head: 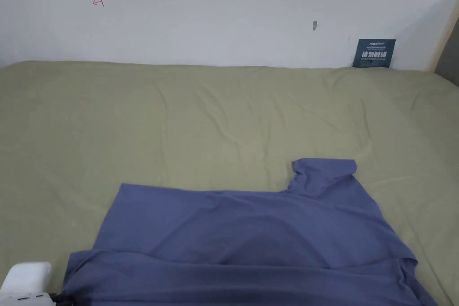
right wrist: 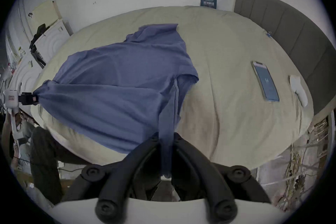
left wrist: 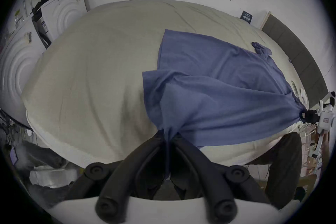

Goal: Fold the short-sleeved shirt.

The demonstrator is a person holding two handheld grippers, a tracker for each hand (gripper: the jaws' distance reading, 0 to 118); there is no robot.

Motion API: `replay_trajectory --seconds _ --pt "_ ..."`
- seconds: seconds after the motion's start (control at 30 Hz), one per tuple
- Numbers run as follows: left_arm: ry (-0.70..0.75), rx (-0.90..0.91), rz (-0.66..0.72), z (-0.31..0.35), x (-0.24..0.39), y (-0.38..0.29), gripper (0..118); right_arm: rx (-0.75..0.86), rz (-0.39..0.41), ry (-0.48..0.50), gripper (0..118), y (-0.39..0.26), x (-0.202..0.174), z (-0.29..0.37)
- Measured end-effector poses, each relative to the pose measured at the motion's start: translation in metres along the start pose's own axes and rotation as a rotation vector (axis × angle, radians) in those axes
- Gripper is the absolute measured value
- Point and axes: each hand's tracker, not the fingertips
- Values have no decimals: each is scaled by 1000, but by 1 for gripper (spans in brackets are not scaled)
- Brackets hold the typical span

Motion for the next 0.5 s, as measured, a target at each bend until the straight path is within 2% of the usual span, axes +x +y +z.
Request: replay_trajectory --seconds 0.1,0.13,0.17,0.2,0.23,0.27,0.33,0.4,0.43,0.47,0.5 --pt "-15 -2 18 -4 -3 -3 5 7 -16 4 10 0 -2 -2" --pt "-33 3 30 -5 -4 -2 11 7 -18 3 25 2 -2 -2" --pt "-45 12 38 -3 -7 0 36 5 -18 -11 57 5 -5 -1" --pt "-44 24 44 -1 -9 2 89 2 -13 -24 106 8 -5 -1" --pt "-35 36 49 0 -11 5 114 4 -11 -19 117 11 -4 1" --pt "-16 64 54 6 -10 11 116 114 -5 -38 112 16 -3 7" --pt "-20 92 52 12 -11 25 116 53 -12 -28 110 26 -6 4" --pt "-21 114 61 12 -9 42 114 81 -8 -26 107 39 -9 3" --pt "-17 125 63 11 -8 52 110 92 -8 -36 94 46 -10 0" --pt "-15 138 65 8 -7 62 91 109 -11 -38 66 54 -11 -2" --pt "-21 144 60 5 -6 74 32 125 -18 -42 10 60 -13 -5"
